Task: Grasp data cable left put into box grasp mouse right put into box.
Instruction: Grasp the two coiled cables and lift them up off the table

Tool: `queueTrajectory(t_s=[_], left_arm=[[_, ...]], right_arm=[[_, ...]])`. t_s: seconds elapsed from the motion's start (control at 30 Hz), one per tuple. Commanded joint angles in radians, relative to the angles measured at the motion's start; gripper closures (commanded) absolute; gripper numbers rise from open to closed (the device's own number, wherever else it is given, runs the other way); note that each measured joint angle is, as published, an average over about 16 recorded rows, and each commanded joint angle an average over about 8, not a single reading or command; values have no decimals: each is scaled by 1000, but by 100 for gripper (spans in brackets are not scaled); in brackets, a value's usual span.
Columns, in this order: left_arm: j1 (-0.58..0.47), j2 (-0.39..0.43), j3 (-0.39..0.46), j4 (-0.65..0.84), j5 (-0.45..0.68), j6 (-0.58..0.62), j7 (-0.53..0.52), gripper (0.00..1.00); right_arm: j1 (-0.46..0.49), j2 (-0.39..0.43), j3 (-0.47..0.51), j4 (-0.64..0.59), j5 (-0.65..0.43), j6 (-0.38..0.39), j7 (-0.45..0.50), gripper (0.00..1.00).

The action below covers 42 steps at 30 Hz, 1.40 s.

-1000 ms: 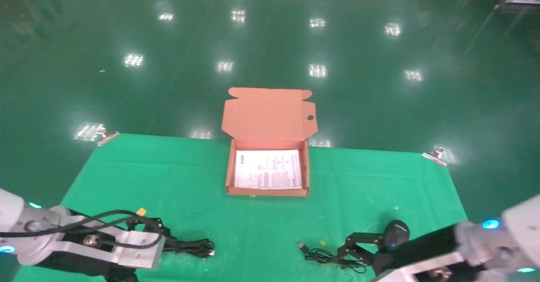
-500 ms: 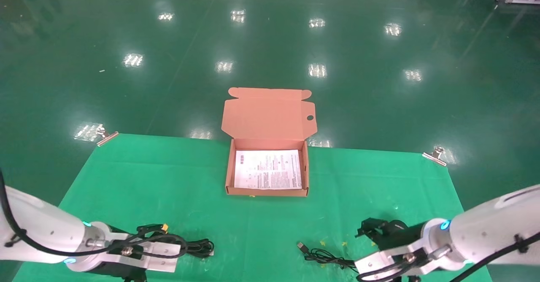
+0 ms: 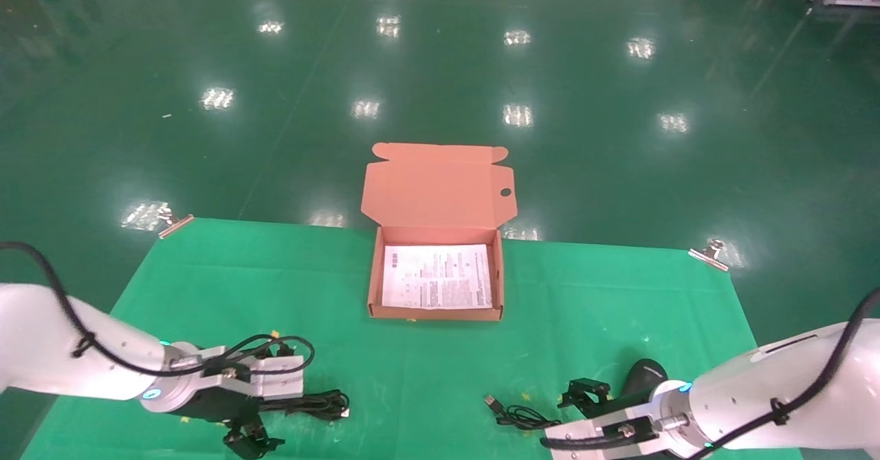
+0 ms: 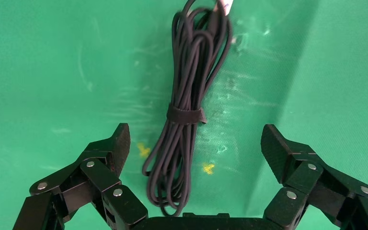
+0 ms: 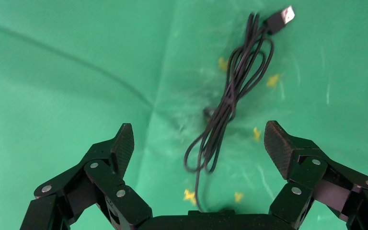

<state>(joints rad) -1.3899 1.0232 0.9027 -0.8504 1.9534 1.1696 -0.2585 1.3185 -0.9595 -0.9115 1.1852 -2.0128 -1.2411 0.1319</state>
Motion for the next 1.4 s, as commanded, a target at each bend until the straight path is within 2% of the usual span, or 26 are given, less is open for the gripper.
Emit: queueTrajectory(t_s=[0.03,0.43,0.47,0.7,0.73,1.4], left_arm=[[-8,22,-6,68,-8,-17,7,0],[-54,89,-24,308,-40,-74,140,0],[-57,92,-24,321,-40,-78,151,3],[-77,112,-19,385,-30,-98,200,91],[-78,114,-19,389,-30,-99,202,100],[-71,106,-18,364,-30,-92,190,100]], right_arm=[[3,-23,0,-36,1,8,6,0],[19,-118,-15,-223,-11,52,-44,0],[19,-123,-16,-235,-15,60,-47,5],[22,-146,-17,-290,-40,107,-48,91],[22,-148,-17,-293,-42,110,-48,99],[21,-140,-16,-275,-35,97,-47,100]])
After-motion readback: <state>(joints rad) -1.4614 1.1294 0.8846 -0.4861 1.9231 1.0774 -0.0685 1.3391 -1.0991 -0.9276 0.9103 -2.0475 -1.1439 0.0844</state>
